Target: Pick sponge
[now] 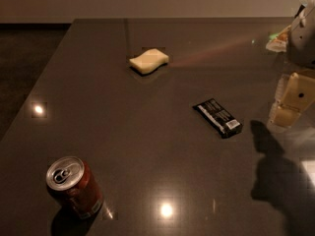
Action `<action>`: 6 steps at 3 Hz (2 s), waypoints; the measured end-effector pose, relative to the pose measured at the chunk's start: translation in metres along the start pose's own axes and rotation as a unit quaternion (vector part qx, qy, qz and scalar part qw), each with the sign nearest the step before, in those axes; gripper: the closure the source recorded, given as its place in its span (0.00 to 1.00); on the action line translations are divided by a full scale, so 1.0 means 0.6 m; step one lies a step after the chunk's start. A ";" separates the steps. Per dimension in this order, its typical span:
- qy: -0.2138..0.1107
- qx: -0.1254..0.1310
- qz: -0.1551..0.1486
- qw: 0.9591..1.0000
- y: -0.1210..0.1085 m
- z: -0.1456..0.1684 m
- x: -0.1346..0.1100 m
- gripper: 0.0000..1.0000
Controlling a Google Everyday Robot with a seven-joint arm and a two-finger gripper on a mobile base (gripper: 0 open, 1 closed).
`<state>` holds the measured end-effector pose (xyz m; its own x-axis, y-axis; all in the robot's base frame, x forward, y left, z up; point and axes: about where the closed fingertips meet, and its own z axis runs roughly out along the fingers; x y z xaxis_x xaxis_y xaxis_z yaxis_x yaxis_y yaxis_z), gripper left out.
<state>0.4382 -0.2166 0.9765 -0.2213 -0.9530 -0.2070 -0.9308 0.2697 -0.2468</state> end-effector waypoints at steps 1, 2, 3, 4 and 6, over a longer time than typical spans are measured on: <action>-0.007 0.005 0.000 1.000 -0.012 0.006 -0.013 0.00; -0.018 0.011 0.000 1.000 -0.036 0.022 -0.036 0.00; -0.042 0.014 0.010 0.999 -0.089 0.064 -0.083 0.00; -0.063 0.014 0.020 0.998 -0.142 0.109 -0.131 0.00; -0.114 0.007 0.054 0.992 -0.242 0.194 -0.237 0.00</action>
Offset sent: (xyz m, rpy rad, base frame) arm 0.0374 0.0209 -0.0067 0.0379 -0.0265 0.0068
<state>0.6387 -0.1044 0.9313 -0.2461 -0.8628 -0.4416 -0.9006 0.3719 -0.2249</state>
